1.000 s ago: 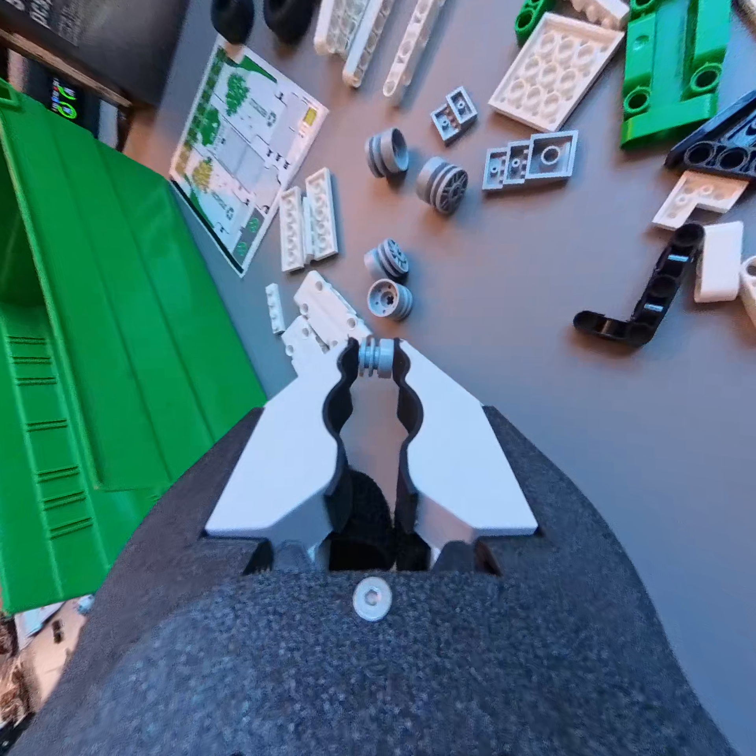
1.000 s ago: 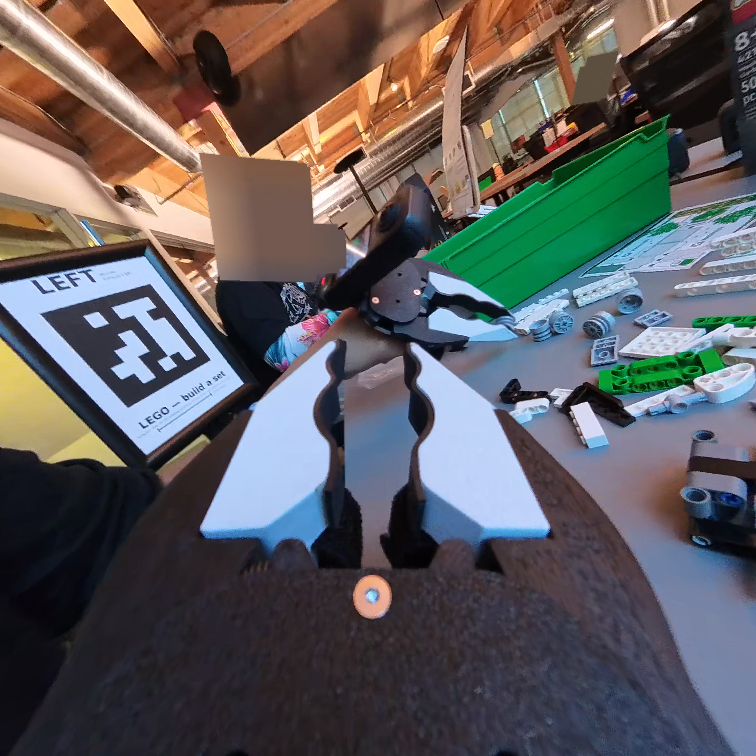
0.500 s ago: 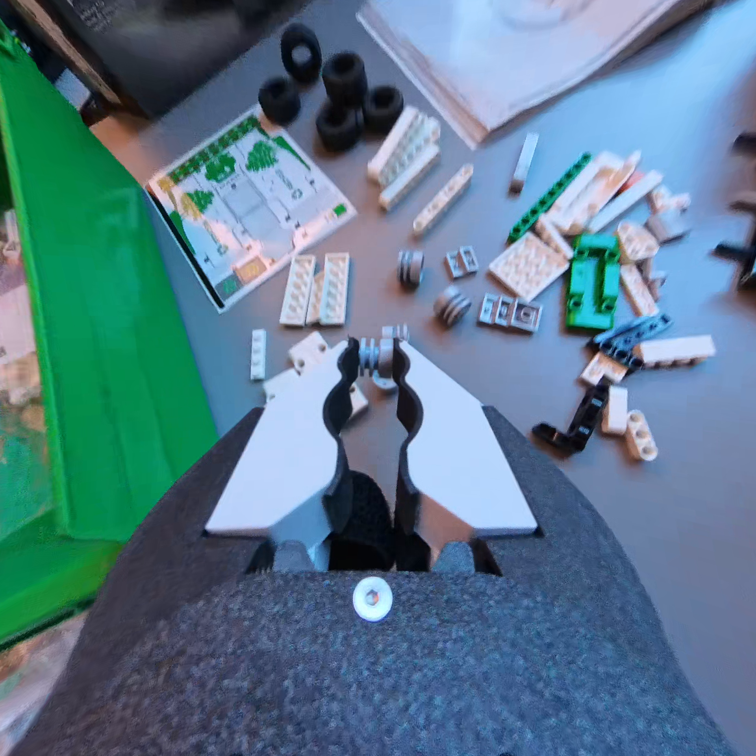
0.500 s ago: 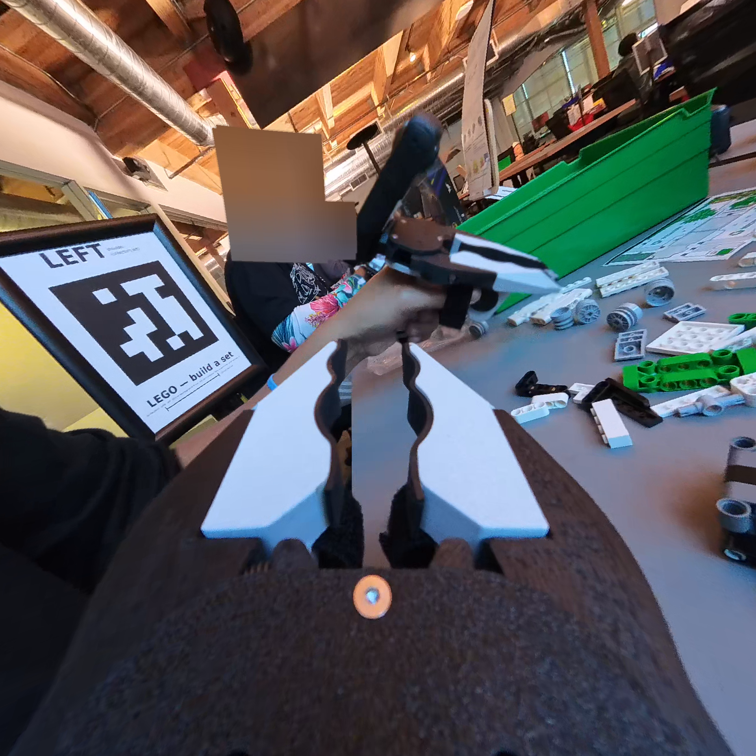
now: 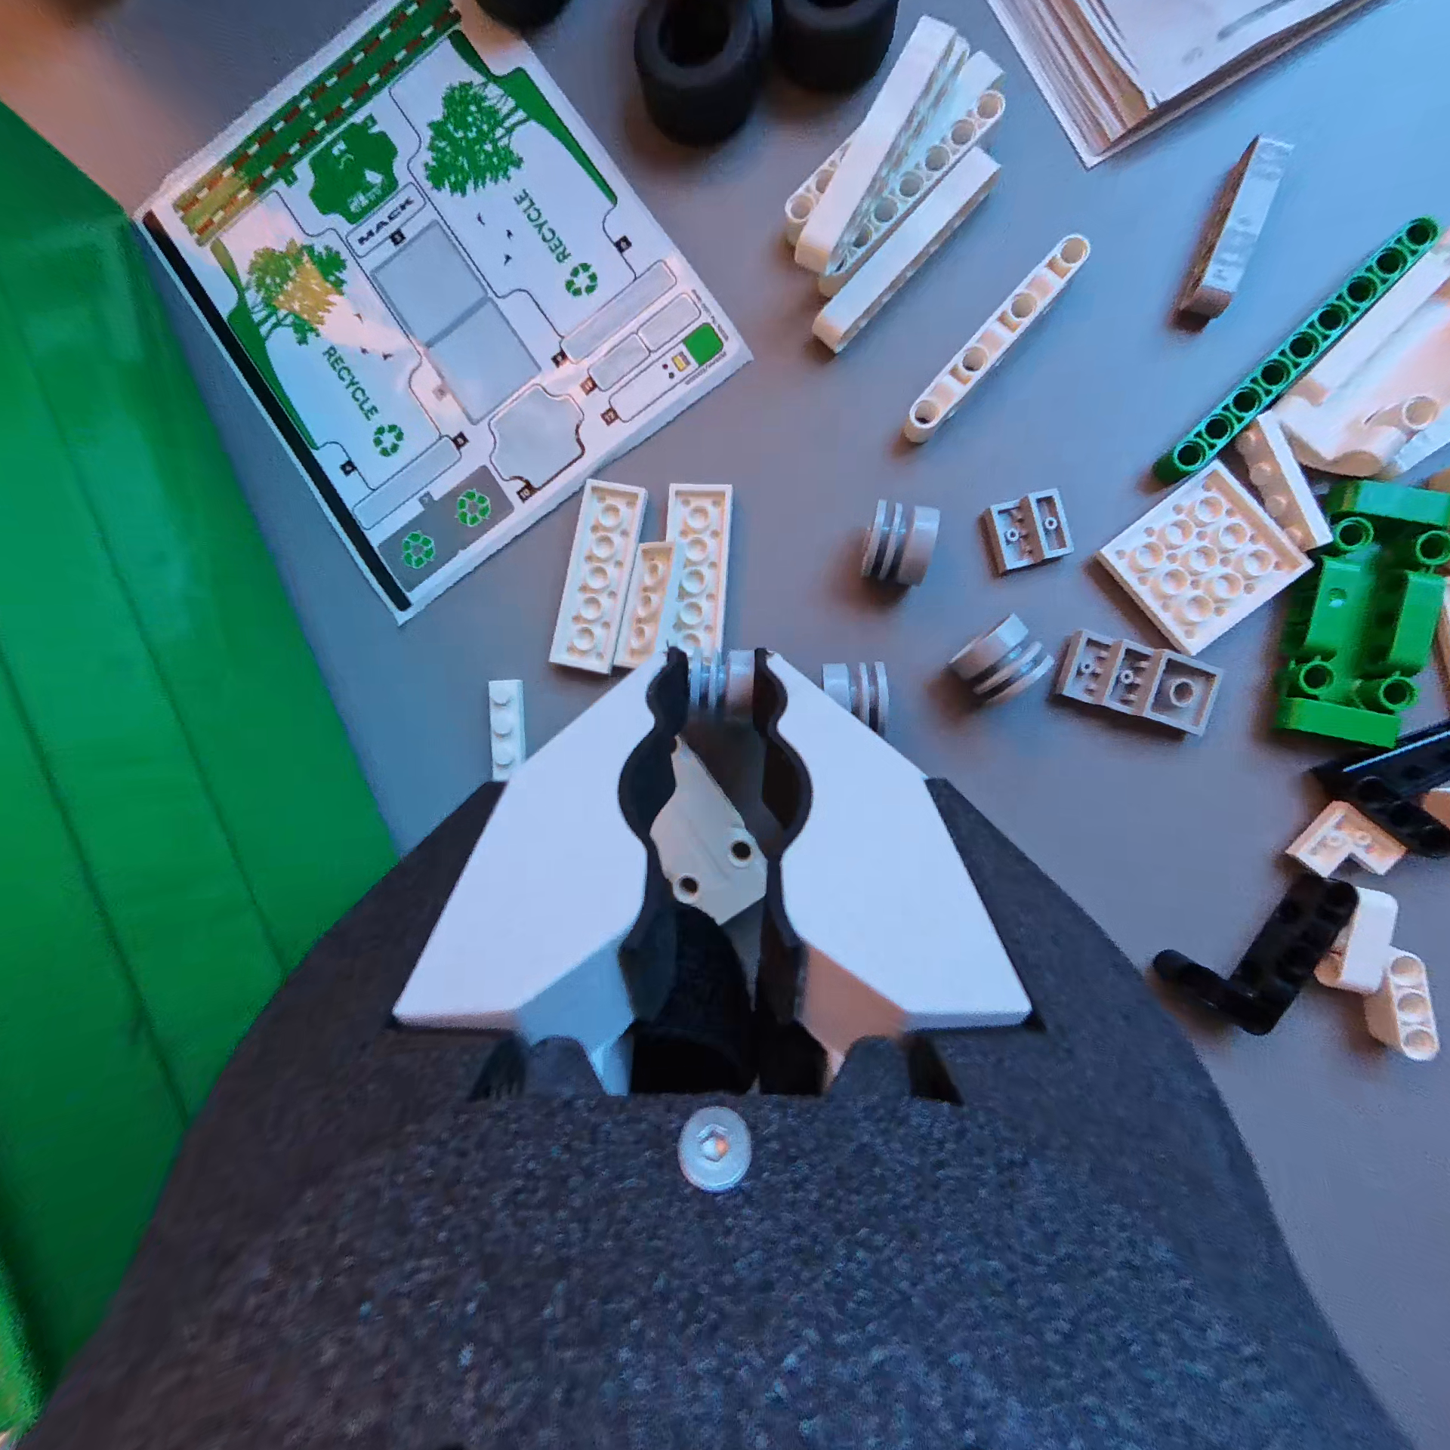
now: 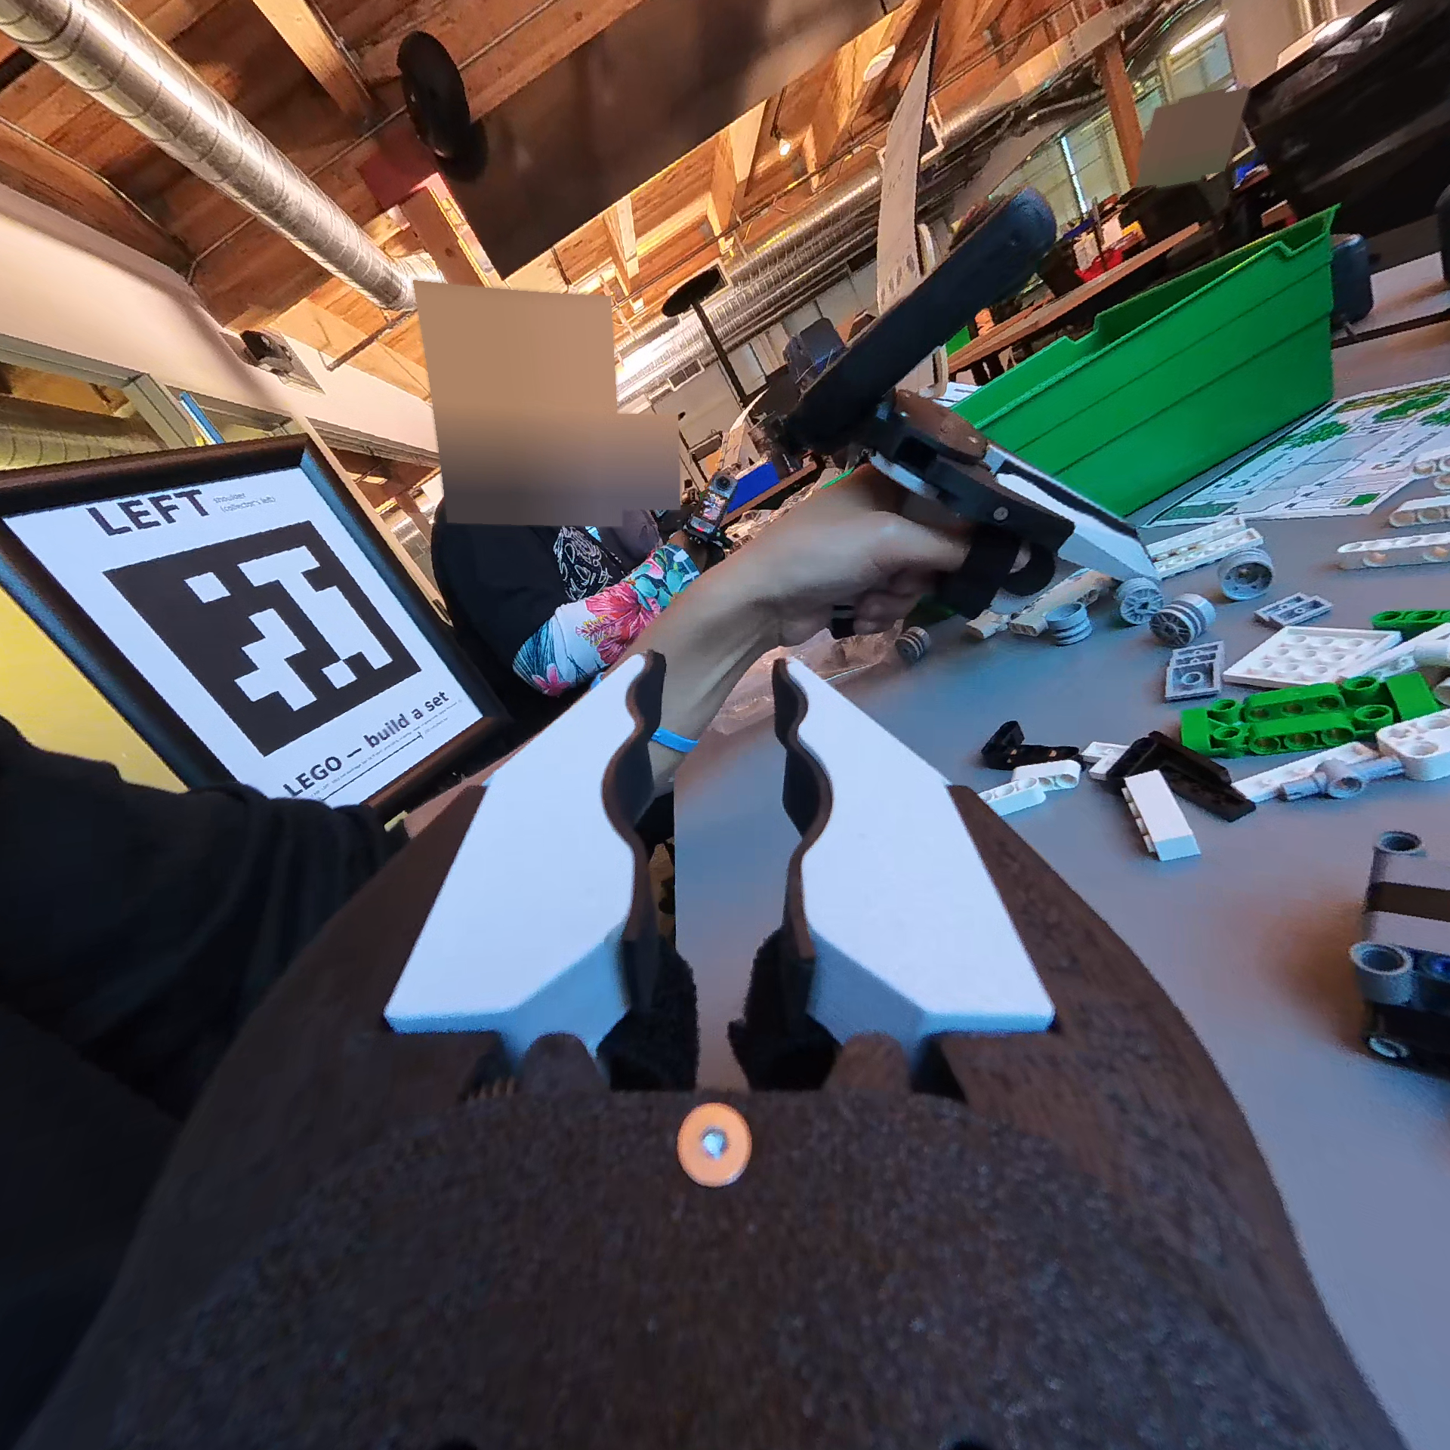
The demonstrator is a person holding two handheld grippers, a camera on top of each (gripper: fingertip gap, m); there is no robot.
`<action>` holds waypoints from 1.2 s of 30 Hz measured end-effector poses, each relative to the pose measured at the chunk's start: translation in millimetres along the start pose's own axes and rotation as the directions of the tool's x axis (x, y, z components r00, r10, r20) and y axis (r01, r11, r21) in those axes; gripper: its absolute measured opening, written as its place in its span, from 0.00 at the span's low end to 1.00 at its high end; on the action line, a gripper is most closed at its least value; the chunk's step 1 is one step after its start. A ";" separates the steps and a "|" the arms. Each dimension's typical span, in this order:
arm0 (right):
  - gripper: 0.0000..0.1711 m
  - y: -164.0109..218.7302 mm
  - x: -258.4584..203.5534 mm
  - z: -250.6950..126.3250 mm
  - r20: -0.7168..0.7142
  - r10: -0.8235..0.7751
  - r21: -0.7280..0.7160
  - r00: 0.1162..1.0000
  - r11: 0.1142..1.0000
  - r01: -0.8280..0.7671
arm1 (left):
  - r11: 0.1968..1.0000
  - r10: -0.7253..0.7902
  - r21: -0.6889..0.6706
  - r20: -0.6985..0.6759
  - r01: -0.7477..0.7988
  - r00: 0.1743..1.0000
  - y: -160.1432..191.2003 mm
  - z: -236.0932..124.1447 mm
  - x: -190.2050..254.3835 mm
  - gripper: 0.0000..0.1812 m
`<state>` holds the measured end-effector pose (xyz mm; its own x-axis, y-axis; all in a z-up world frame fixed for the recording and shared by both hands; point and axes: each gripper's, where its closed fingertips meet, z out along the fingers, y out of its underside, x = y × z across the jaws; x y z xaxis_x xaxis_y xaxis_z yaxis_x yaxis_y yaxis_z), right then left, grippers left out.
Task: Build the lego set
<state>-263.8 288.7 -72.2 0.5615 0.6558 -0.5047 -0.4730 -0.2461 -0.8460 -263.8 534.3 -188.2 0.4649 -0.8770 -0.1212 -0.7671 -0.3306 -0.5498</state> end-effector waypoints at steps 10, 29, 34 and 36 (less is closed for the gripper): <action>0.16 1.0 -0.5 1.3 0.014 0.013 -0.007 1.000 1.000 -0.013 | 0.999 -0.008 0.039 0.061 0.006 0.998 -5.3 -28.2 -11.9 0.13; 0.15 -105.0 158.5 -245.2 -0.737 -0.344 -0.288 0.582 0.938 0.190 | 0.807 0.275 0.580 -0.196 -0.116 0.941 -57.7 -106.9 216.7 0.13; 0.19 -107.1 197.4 -301.7 -0.810 -0.386 -0.392 0.442 0.916 0.083 | 0.847 0.279 0.531 -0.473 0.018 0.835 -56.9 -91.5 309.6 0.13; 0.18 -113.8 207.9 -309.8 -0.821 -0.422 -0.413 0.383 0.904 0.111 | 0.857 0.281 0.514 -0.494 0.016 0.823 -55.6 -85.1 332.3 0.13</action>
<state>117.1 232.0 -134.2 0.9728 -0.2308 0.0224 -0.0848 -0.4443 -0.8919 -104.3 231.6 -127.6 -0.0514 -0.9868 0.1536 -0.4230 -0.1178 -0.8984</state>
